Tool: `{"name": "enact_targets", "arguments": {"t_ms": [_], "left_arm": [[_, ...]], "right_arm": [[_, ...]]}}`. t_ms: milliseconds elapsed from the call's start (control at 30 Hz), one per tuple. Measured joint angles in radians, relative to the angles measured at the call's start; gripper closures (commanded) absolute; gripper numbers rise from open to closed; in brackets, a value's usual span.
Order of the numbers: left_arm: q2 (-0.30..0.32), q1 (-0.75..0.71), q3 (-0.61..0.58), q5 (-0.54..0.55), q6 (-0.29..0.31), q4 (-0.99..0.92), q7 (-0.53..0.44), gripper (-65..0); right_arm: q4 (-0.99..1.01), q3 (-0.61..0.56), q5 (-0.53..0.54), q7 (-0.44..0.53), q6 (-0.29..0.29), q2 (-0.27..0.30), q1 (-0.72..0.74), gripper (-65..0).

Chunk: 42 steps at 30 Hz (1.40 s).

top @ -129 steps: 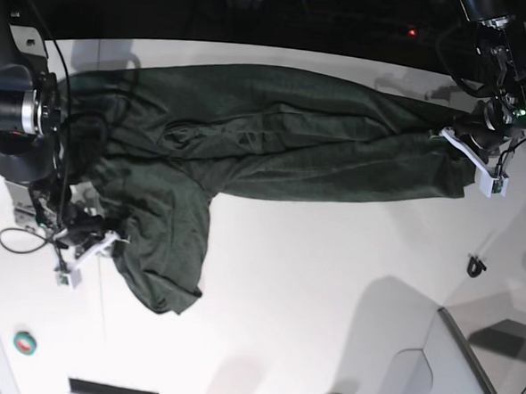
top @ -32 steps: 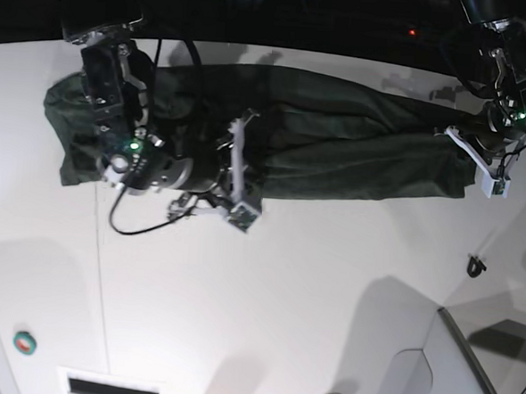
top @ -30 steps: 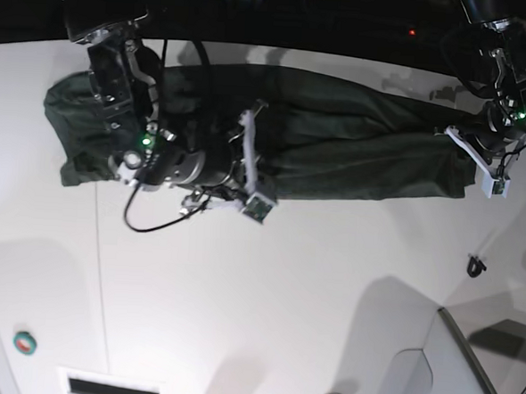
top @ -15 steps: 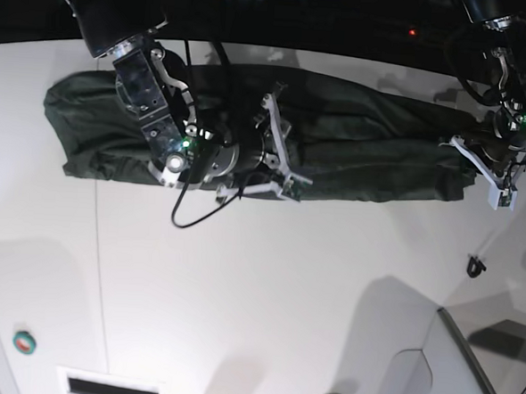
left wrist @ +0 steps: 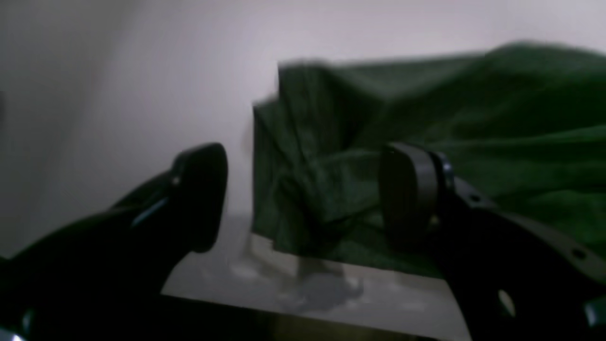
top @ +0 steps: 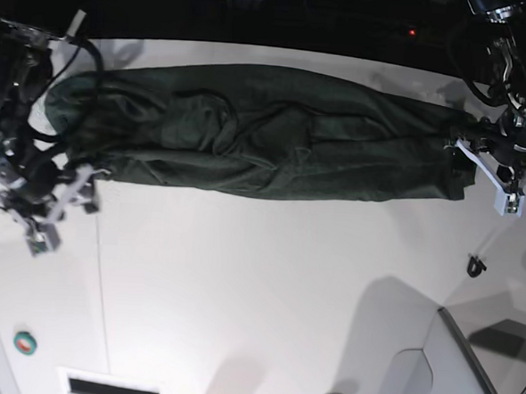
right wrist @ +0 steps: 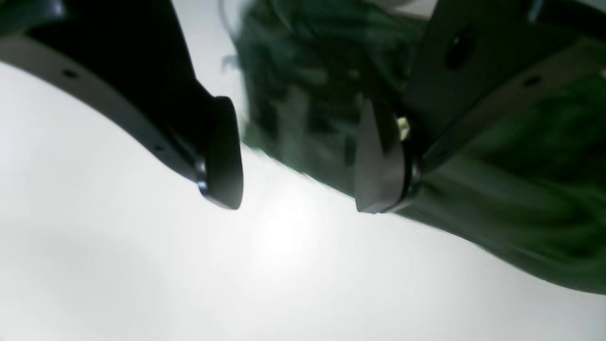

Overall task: Layout the t-shirt on the table in an organized manner, then fold the t-shirt properly
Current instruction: 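Grasp both ends of the folded strip with both grippers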

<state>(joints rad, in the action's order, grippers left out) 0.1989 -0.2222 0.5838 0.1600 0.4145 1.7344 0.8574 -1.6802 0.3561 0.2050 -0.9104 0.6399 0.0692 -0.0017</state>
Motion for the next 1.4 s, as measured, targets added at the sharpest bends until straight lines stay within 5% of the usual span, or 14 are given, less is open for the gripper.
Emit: {"name": "enact_targets", "arguments": {"t_ms": [100, 233, 567, 733, 900, 1033, 1233, 1400], "left_arm": [[-0.016, 0.001, -0.001, 0.003, 0.001, 0.034, -0.006, -48.1], [-0.027, -0.01, -0.002, -0.002, 0.0, 0.006, -0.002, -48.1], [-0.032, -0.002, -0.008, -0.007, 0.0, -0.15, -0.041, -48.1], [-0.032, -0.009, -0.008, -0.007, 0.0, -0.185, -0.089, -48.1], [-0.03, -0.011, -0.003, -0.013, 0.0, -0.186, -0.087, -48.1], [-0.029, -0.011, -0.002, -0.013, 0.001, -0.182, -0.087, -48.1], [-0.006, -0.026, 0.005, 0.016, 0.008, -0.182, -0.088, -48.1], [0.051, -0.063, 0.135, 0.09, 0.004, -0.187, -0.088, -47.9]], "right_arm": [[0.065, 0.048, 0.0, 0.003, -0.002, 0.024, -0.004, -30.8], [0.098, 0.049, 0.005, 0.009, 0.016, 0.021, -0.01, -0.8], [0.336, -0.04, 0.011, 0.103, 0.051, 0.022, 0.035, -0.9], [0.513, -0.037, 0.003, 0.192, 0.05, 0.085, 0.066, -0.8], [0.642, -0.037, 0.017, 0.294, -0.015, 0.149, 0.085, -0.8], [0.702, -0.034, 0.027, 0.326, -0.018, 0.16, 0.111, -0.8], [0.663, -0.029, 0.017, 0.312, -0.016, 0.154, 0.099, -0.8], [0.323, 0.032, 0.04, 0.29, 0.028, 0.087, -0.042, -1.5]]}}
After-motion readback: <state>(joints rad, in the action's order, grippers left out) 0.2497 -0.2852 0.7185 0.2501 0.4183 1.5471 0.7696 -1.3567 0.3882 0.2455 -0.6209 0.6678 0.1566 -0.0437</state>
